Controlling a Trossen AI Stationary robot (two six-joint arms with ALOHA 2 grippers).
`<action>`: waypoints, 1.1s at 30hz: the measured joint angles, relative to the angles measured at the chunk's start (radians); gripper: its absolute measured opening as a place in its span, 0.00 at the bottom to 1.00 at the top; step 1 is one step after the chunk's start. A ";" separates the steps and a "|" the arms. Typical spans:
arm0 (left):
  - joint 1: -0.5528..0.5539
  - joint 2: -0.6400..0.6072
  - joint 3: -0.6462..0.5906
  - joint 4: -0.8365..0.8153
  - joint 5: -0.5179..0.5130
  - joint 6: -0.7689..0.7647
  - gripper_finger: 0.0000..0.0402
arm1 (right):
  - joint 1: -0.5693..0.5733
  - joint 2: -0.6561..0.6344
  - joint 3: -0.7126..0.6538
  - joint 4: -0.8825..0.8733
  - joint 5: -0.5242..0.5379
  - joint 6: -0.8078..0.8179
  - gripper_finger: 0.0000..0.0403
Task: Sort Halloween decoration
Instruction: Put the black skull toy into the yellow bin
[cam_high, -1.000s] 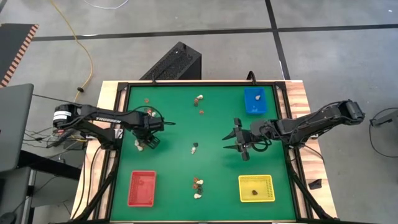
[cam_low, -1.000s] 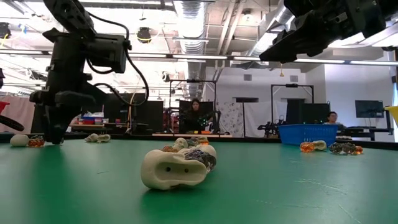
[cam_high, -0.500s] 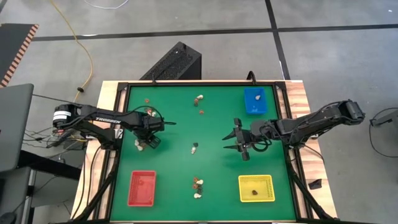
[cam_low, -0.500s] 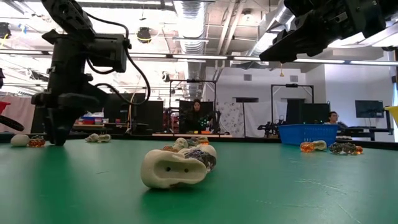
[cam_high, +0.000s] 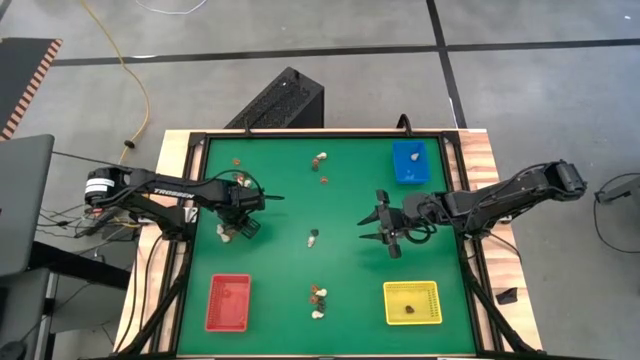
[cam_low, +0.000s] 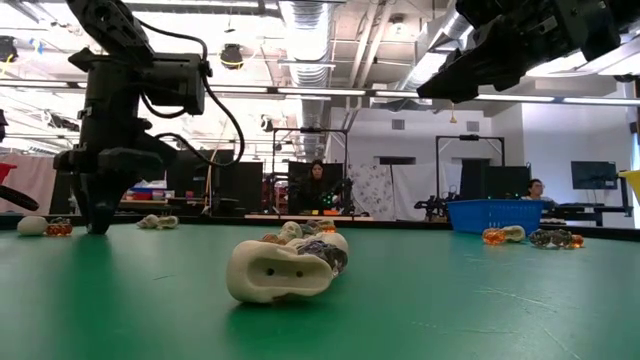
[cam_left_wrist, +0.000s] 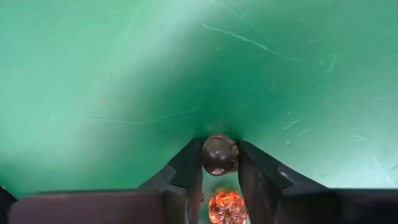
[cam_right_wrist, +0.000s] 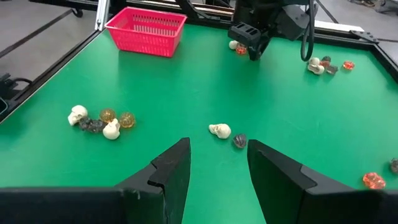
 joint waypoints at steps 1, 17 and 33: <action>0.000 0.000 0.000 0.001 -0.002 0.005 0.15 | 0.000 0.000 0.000 -0.004 0.000 0.005 0.47; -0.037 0.002 0.057 0.222 0.001 0.136 0.15 | 0.008 -0.131 0.001 -0.276 0.003 0.171 0.47; -0.366 0.344 0.207 1.575 -0.006 0.411 0.16 | 0.133 -0.275 0.001 -0.307 0.062 0.211 0.47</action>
